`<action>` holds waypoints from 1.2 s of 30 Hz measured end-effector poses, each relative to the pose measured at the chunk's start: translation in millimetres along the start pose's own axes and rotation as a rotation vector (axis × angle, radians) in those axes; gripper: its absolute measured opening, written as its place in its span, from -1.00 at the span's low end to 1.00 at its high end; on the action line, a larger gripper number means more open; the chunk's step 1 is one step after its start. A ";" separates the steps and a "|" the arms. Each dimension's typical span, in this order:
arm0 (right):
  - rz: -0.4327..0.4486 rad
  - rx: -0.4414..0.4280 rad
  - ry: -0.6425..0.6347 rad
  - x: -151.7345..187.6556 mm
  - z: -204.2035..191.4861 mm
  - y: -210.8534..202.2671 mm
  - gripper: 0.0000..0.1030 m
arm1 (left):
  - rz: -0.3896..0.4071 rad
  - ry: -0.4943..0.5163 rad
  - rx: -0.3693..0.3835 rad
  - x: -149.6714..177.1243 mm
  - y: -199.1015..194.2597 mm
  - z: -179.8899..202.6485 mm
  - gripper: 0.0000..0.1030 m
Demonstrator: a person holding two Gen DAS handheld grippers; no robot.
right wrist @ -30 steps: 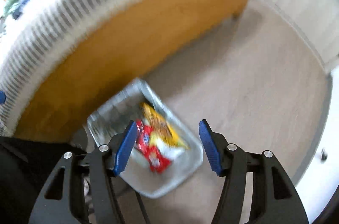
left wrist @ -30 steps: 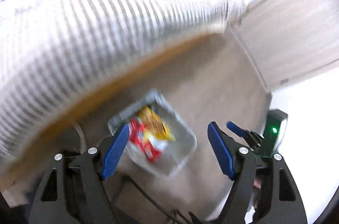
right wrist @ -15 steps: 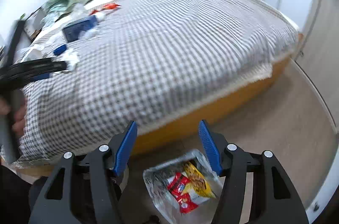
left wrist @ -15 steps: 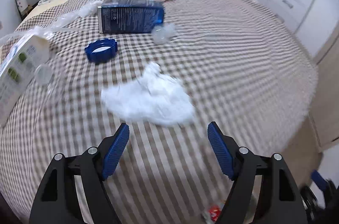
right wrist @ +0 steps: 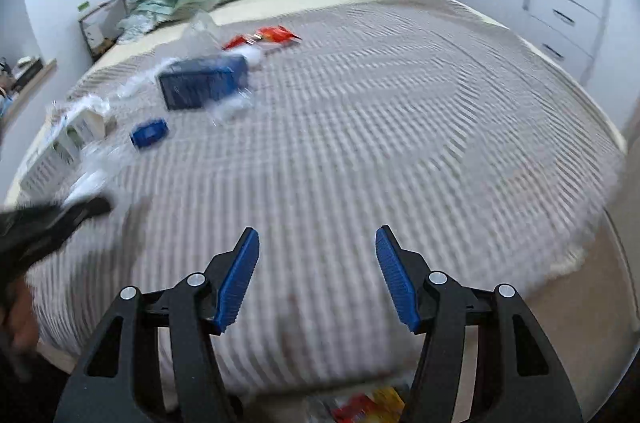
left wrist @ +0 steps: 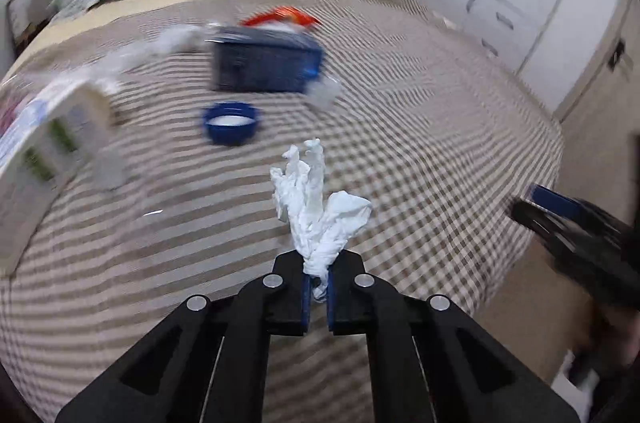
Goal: Collect trash
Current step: 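Grasp the crumpled clear plastic wrap with the right tool, then carry the tissue and plastic wrap to the bin while opening both tools to drop them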
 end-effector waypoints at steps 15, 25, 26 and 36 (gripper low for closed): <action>-0.084 0.011 -0.152 -42.1 -110.7 150.2 -0.56 | 0.172 -0.147 -0.086 -33.2 -38.2 -106.1 -0.95; -0.047 -0.005 -0.104 -39.4 -108.3 103.3 -0.90 | 0.197 -0.183 -0.060 -39.5 -53.4 -112.1 -0.95; -0.041 -0.013 -0.101 -39.8 -108.7 92.6 -0.90 | 0.198 -0.181 -0.060 -39.4 -54.3 -111.4 -0.95; 0.024 -0.020 -0.071 -39.4 -91.6 9.2 -0.90 | 0.206 -0.084 -0.030 -32.0 -74.0 -66.0 -0.95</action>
Point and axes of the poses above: each gripper's, at about its wrist camera, not at the fingertips, and y roughly the way its jaws point, z to its right, x to its underside, the point moved 7 cm from there along y, roughly the way its jaws point, and after that the axes turned 13 degrees about z, right-handed, at the moved point
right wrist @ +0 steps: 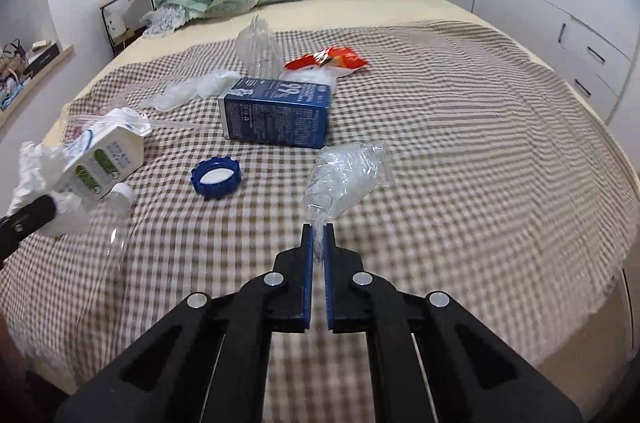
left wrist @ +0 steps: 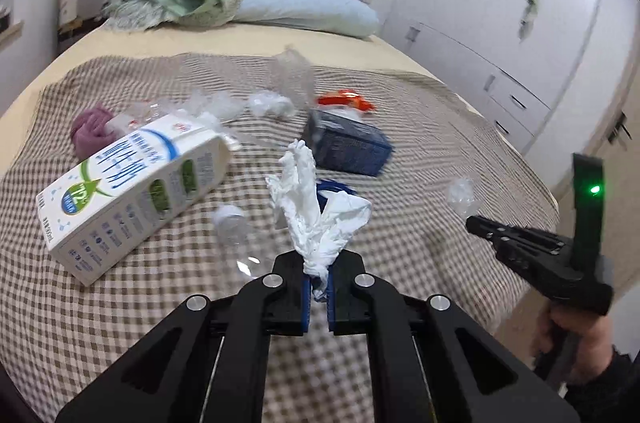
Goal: Collect trash
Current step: 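Carry the tissue and plastic wrap to the bin while opening both tools to drop them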
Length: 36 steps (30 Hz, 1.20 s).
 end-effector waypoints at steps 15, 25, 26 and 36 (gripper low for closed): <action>-0.086 0.152 0.122 147.1 149.2 -156.2 -0.90 | -0.475 0.052 0.398 151.3 -24.7 241.7 -0.94; -0.306 0.177 0.355 298.6 203.5 -174.8 -0.90 | -0.970 0.091 0.324 319.8 33.2 307.1 -0.91; -0.318 0.175 0.369 305.9 205.0 -174.3 -0.90 | -0.987 0.106 0.301 328.5 39.3 308.5 -0.91; -0.404 0.138 0.420 344.8 206.6 -147.8 -0.90 | -1.084 0.089 0.095 382.5 77.1 267.5 0.33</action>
Point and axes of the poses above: each gripper's, at about its wrist camera, not at the fingertips, and y roughly the way its jaws point, z to its right, x to its underside, the point moved 7 cm from there along y, roughly the way its jaws point, and after that the axes turned 13 degrees about z, right-handed, at the moved point
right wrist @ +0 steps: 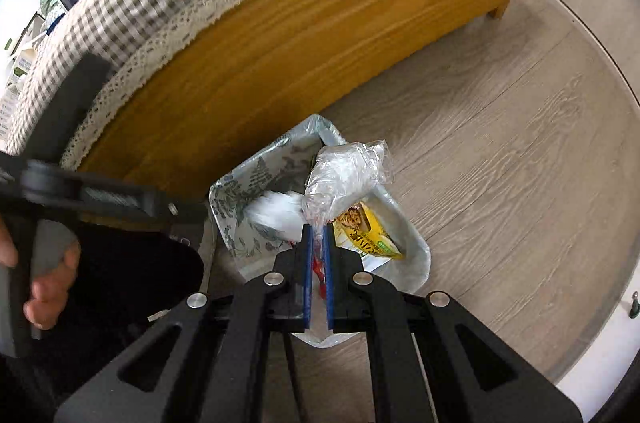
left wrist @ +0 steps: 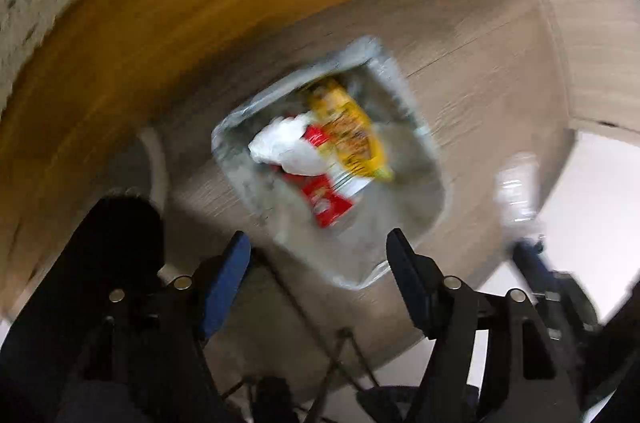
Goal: Collect trash
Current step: 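Carry the tissue and plastic wrap to the bin while opening both tools to drop them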
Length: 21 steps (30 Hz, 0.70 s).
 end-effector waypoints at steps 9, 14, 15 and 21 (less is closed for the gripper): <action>-0.090 -0.026 -0.053 15.7 -14.6 36.4 -0.90 | 0.065 -0.018 -0.052 -4.8 -13.1 -11.0 0.41; -0.152 -0.030 -0.098 16.2 -31.0 73.5 -0.89 | 0.170 0.070 -0.083 -11.3 -28.4 0.5 0.42; -0.167 -0.040 -0.098 15.9 -34.5 82.6 -0.89 | 0.218 0.089 -0.092 -13.8 -37.4 2.7 0.43; -0.193 -0.090 -0.096 0.6 -44.9 119.3 -0.21 | 0.324 0.006 -0.051 -19.2 -66.6 -5.8 0.43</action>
Point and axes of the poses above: each gripper's, at about its wrist camera, not at the fingertips, and y roughly the way its jaws point, z to its right, x to its underside, the point moved 7 cm from there along y, roughly the way its jaws point, and after that the axes turned 13 degrees about z, right-handed, at the moved point
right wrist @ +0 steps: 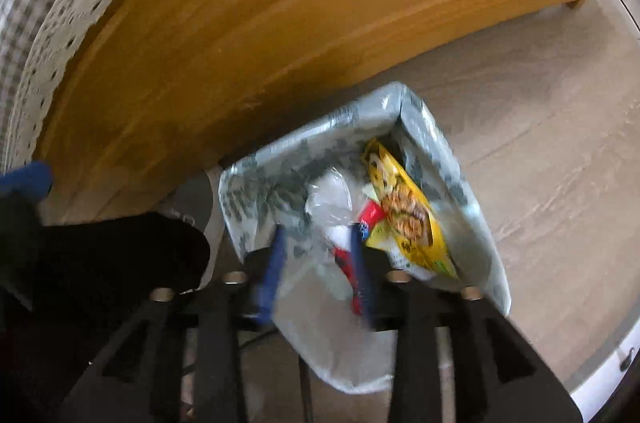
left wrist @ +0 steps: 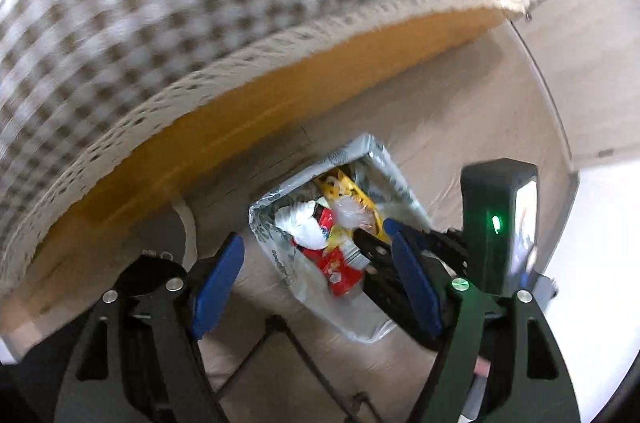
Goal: Collect trash
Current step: 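Carry the tissue and plastic wrap to the bin while opening both tools to drop them, then move both tools back over the trash on the bed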
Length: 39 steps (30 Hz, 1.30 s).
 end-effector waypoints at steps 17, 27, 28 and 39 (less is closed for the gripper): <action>0.050 0.184 0.077 23.3 65.5 -81.3 -0.03 | -0.057 -0.050 -0.007 8.0 3.6 -14.1 0.50; 0.199 0.307 0.057 1.3 62.5 -161.5 -0.01 | 0.136 0.064 0.070 -16.5 -52.8 -0.4 0.51; 0.238 0.309 0.037 -10.7 53.8 -172.4 0.01 | 0.162 0.068 0.097 -23.7 -66.8 -3.2 0.51; 0.528 0.199 -0.184 -141.1 -96.2 -223.0 0.08 | 0.551 -0.041 0.071 -123.7 -234.7 -140.2 0.55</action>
Point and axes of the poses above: each gripper's, at about its wrist camera, not at the fingertips, and y roughly the way its jaws point, z to its right, x to its underside, the point moved 7 cm from there along y, roughly the way its jaws point, and after that the axes turned 13 degrees about z, right-handed, at the moved point
